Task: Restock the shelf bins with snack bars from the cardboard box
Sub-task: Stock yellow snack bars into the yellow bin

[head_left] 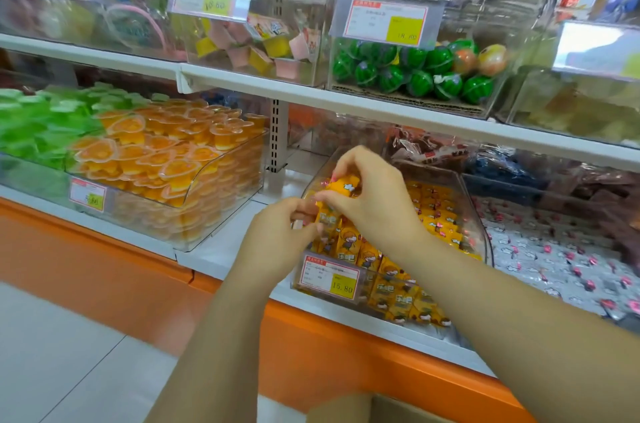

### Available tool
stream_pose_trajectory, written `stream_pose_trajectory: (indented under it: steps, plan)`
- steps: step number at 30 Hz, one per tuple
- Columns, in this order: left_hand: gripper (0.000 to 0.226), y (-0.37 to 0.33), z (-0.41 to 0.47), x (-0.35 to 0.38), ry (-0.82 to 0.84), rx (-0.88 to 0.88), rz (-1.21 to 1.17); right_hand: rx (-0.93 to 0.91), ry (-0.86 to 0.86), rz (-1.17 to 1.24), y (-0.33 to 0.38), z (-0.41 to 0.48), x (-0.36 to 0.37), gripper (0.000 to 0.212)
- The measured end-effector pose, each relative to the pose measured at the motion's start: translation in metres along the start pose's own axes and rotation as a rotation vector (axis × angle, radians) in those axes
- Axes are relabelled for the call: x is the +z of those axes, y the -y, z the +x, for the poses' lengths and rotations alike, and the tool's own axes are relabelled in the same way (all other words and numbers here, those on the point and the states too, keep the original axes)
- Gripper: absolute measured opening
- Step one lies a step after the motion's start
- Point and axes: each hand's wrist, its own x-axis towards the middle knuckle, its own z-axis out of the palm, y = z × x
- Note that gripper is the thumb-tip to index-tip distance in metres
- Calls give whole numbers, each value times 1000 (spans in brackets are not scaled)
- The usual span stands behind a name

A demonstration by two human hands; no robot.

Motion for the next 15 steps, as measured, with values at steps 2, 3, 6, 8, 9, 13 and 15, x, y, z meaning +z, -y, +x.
stream_pose_trajectory:
  steps: [2, 3, 6, 8, 9, 13, 15]
  plan:
    - [25, 0, -2, 1, 41, -13, 84, -20, 95, -82, -6, -3, 7, 20]
    - [31, 1, -4, 1, 78, -24, 110, -11, 139, -101, -9, -6, 9, 17]
    - [50, 5, -7, 3, 156, -30, 164, 21, 201, -126, -21, -16, 13, 16]
    - [49, 7, -7, 4, 149, 10, 175, 13, 221, -156, -26, -23, 12, 20]
    - [47, 7, -7, 4, 138, 34, 178, -5, 231, -171, -29, -27, 11, 22]
    - [40, 6, -10, 5, 178, 67, 264, -54, 286, -243, -31, -45, 10, 30]
    - [37, 5, -12, 6, 214, 65, 332, -53, 339, -270, -30, -48, 9, 35]
